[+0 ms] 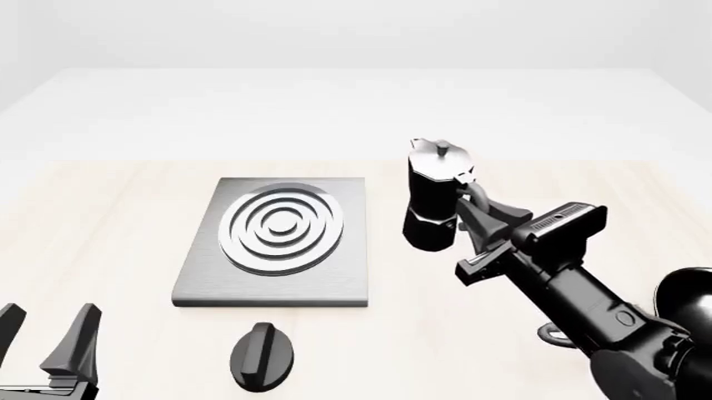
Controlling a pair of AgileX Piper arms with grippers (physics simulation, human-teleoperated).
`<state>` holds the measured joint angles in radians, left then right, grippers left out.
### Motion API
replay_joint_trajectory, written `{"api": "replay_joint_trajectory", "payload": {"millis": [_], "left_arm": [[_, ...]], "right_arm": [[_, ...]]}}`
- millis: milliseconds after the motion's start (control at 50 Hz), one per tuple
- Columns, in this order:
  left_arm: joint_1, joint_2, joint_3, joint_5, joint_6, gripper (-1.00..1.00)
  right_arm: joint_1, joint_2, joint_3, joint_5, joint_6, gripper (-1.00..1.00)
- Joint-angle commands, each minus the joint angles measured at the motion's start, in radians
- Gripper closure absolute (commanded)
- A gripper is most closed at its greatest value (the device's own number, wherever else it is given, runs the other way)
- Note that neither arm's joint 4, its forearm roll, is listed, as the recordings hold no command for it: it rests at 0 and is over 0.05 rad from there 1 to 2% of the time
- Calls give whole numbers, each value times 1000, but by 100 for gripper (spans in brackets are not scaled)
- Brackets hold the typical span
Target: Put the moka pot on the stove.
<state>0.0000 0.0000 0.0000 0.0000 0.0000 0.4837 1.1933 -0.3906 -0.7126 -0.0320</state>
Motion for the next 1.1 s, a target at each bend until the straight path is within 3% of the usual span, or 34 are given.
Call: {"api": "replay_joint_trajectory", "payload": {"millis": [20,1100], "left_arm": [[0,0,0,0,0,-100],[0,0,0,0,0,-100]], "right_arm": [[23,40,-65,-12,10,100],[157,327,-325,-86,6,100]]}}
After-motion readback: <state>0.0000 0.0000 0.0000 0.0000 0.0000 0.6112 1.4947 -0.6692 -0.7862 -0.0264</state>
